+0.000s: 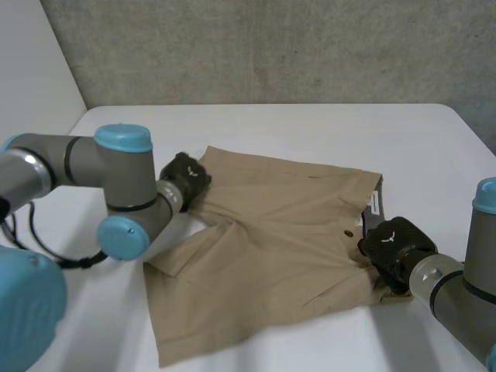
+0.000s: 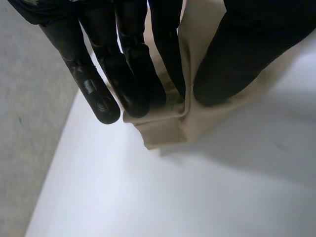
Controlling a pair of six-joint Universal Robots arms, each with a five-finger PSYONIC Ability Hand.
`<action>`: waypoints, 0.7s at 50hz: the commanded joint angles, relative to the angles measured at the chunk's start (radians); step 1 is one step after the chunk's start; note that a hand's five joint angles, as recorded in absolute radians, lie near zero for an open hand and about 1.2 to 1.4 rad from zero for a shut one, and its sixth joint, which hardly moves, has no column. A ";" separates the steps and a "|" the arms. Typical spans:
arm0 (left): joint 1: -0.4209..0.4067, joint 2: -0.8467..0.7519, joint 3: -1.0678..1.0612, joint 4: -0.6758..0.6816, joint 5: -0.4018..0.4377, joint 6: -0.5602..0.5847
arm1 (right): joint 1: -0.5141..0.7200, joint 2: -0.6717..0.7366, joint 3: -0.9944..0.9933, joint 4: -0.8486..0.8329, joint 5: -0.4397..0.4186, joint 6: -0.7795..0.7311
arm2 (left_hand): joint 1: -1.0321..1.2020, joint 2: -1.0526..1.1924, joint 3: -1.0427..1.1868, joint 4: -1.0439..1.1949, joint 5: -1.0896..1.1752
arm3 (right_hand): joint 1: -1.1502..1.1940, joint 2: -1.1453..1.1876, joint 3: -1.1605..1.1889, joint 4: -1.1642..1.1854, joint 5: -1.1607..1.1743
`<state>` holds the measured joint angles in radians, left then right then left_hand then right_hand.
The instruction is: Fold the shorts.
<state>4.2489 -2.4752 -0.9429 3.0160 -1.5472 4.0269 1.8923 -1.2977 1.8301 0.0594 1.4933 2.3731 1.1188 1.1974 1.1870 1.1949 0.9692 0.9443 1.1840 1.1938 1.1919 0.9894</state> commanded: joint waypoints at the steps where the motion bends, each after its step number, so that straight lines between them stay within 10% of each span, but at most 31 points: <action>1: -0.003 0.088 -0.180 0.020 -0.100 -0.069 | 0.005 0.001 0.002 0.000 0.001 0.024 | 0.277 0.199 0.209 0.201 0.252 | 0.452 0.212 0.202 0.204 0.232; 9: 0.009 0.091 -0.182 0.017 -0.105 -0.322 | 0.014 0.000 0.005 0.002 0.002 0.038 | 0.277 0.199 0.209 0.201 0.252 | 0.452 0.212 0.202 0.204 0.232; 16: 0.035 0.157 -0.181 0.023 -0.097 -0.443 | 0.016 -0.003 0.005 0.002 0.004 0.044 | -0.430 -0.508 -0.498 -0.506 -0.455 | 0.452 0.212 0.202 0.204 0.232; 35: 0.054 0.164 -0.201 0.120 -0.024 -0.424 | 0.021 -0.003 0.006 0.002 0.004 0.048 | -0.462 -0.541 -0.530 -0.538 -0.487 | 0.452 0.212 0.202 0.204 0.232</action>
<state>4.2907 -2.2762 -1.1465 3.0931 -1.6263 3.5811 1.9103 -1.3009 1.8357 0.0613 1.4957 2.4208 0.6130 0.6005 0.6023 0.5985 0.4195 0.9443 1.1840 1.1938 1.1919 0.9894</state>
